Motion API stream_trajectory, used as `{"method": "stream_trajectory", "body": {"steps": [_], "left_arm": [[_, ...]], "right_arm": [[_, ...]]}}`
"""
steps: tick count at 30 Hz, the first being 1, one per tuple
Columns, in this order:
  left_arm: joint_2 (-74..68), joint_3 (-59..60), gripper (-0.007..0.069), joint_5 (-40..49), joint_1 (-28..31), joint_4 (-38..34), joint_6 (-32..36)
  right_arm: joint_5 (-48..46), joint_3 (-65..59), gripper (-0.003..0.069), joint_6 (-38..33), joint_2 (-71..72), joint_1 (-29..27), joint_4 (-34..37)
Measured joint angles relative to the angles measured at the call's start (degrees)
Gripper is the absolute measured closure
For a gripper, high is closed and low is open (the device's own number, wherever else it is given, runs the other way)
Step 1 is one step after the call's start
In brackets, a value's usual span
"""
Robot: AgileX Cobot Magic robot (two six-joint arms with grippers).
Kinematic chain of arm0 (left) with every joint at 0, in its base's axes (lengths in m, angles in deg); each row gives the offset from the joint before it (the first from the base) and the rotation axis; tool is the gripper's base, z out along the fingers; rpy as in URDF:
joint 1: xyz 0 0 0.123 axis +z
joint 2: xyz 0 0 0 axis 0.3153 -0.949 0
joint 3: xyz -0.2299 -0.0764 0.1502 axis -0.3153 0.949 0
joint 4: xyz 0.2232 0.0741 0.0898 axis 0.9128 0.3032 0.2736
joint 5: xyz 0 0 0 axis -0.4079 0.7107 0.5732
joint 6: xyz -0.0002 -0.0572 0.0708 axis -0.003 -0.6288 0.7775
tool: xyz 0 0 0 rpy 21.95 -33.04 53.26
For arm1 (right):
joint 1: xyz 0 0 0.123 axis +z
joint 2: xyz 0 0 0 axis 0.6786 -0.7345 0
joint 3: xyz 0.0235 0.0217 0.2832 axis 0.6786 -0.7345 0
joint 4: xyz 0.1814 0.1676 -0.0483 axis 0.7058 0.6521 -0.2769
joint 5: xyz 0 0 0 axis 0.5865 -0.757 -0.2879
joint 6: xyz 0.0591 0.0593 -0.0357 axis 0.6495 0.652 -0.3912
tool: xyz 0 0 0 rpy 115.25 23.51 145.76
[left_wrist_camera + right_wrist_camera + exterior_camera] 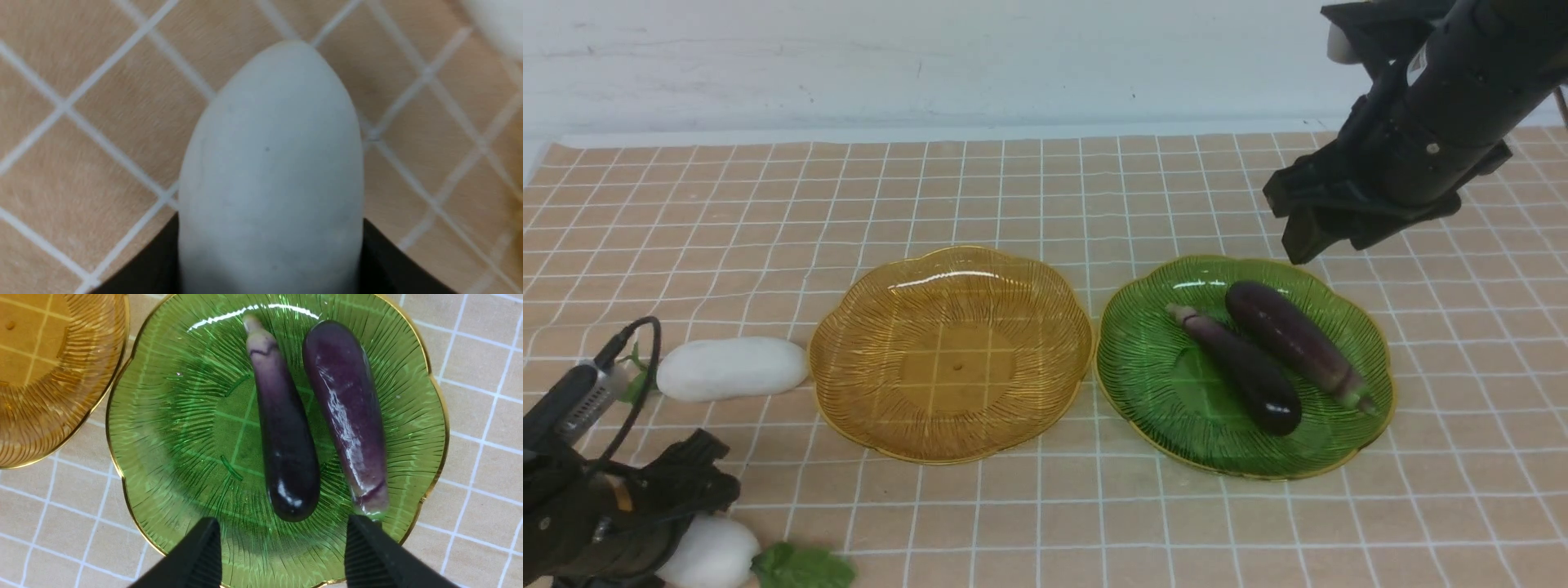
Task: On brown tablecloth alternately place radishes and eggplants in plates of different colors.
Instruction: 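Pick up the white radish and place it in the left plate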
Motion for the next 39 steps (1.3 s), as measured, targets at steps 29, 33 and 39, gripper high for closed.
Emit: {"method": "stream_trajectory", "body": {"steps": [29, 33, 39], "left_arm": [[-40.4, -74.3, 0.0074, 43.6, -16.6, -24.5, 58.3], [-36.9, -80.4, 0.0459, 53.2, -13.3, -15.9, 59.2], [-29.7, -74.0, 0.0618, 54.5, -6.1, -5.7, 63.4]], "right_arm": [[-0.2, -26.9, 0.0674, -4.7, 28.7, 0.0, -0.4], [-0.2, -26.9, 0.0674, -4.8, 28.7, 0.0, -1.4], [-0.2, -26.9, 0.0674, -4.9, 28.7, 0.0, -1.1]]}}
